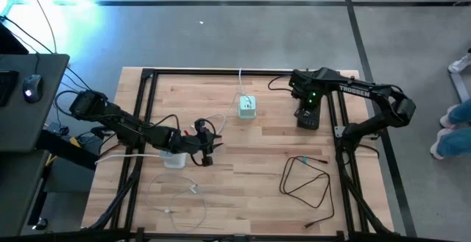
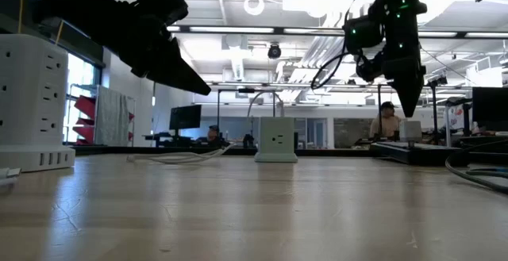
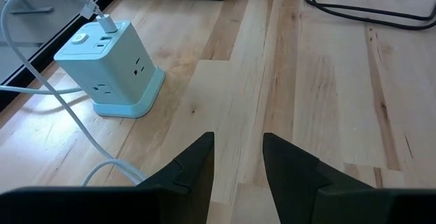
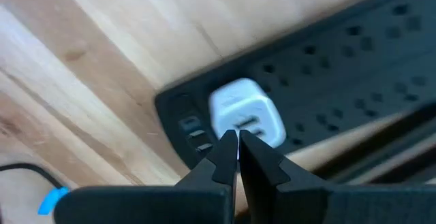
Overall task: Insert USB
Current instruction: Insert the white charger adapter into the black outlet extension
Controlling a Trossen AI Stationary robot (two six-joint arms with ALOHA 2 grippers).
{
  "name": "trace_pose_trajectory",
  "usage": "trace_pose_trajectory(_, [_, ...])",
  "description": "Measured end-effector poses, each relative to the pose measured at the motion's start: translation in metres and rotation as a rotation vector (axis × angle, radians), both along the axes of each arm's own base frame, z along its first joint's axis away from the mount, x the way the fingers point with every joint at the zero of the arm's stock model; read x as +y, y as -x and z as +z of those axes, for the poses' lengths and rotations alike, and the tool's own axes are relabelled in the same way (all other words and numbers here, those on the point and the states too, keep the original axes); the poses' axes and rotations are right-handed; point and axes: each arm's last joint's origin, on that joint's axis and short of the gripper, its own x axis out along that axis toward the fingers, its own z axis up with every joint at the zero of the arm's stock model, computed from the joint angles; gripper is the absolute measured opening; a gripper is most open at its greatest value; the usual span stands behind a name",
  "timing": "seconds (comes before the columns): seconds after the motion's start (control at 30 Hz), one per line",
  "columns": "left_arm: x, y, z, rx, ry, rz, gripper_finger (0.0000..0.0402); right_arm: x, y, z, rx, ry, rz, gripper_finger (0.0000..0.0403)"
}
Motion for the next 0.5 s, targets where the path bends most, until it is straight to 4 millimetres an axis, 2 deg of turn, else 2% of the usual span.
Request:
trace_pose_trajectory(0.17, [0.0001,-0.0001,0.0002,-0.004,0.007,0.004,0.0103,0.0031,0.0037,-0.0078,0.022,-0.004,0.004,0.0000])
trace_pose_trajectory(0.5, [0.0000,-0.0004,0.0007,-0.010,0.009,0.004,0.0103,-0.0036,-0.0016,-0.0095,-0.040,0.048,0.012,0.0000])
